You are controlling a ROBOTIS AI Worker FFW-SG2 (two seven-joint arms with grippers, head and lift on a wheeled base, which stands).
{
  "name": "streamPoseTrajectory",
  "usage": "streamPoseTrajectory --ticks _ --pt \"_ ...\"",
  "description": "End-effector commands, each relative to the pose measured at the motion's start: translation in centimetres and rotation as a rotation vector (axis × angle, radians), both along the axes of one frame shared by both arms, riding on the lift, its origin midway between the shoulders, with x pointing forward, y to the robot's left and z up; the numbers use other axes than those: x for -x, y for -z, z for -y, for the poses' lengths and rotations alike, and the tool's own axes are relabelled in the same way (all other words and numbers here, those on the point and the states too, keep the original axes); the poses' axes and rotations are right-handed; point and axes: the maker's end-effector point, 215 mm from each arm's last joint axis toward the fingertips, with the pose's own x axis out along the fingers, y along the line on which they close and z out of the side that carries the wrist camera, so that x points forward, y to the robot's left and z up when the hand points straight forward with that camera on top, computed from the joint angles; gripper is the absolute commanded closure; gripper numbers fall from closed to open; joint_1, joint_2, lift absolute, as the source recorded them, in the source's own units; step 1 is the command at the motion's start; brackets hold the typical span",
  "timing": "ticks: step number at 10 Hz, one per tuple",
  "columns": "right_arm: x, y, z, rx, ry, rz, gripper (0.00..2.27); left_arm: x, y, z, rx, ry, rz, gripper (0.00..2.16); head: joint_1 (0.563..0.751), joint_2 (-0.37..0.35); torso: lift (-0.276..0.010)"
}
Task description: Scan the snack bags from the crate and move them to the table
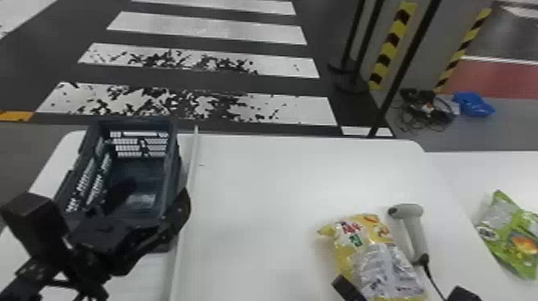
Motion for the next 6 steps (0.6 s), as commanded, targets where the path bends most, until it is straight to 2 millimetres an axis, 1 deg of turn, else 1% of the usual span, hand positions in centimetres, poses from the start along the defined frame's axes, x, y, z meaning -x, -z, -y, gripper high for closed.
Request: streamPoseTrajectory --ticks 1,3,4,5,6 --pt "0.7 -0.7 -0.2 0.086 -0.026 -0.021 0.04 0.1 0.1 -0.1 -0.001 -0.001 -0.002 0.05 0.695 -0.110 -0.095" --pt "3.3 -1.4 -0.2 0.182 -0.092 -0.093 0.07 0.0 0.3 -0.3 -0.004 -0.005 -0.004 0.05 0.695 -0.113 -0.095" --pt "3.9 -2.1 0.7 0.255 -0.115 -0.102 0.07 -0.1 0.4 -0.3 -0.004 -0.004 -0.004 0.05 0.695 -0.112 -0.095" --pt "3.4 -2.9 2.6 0.351 -0.106 -0.086 0.07 -0.3 0.2 -0.3 -0.003 -0.005 0.000 0.05 0.695 -0.113 -0.095" --pt "1.3 -4.6 4.6 0.425 -0.081 0.001 0.08 -0.2 0.1 -0.2 -0.001 -0.003 0.002 0.05 0.695 -0.132 -0.095"
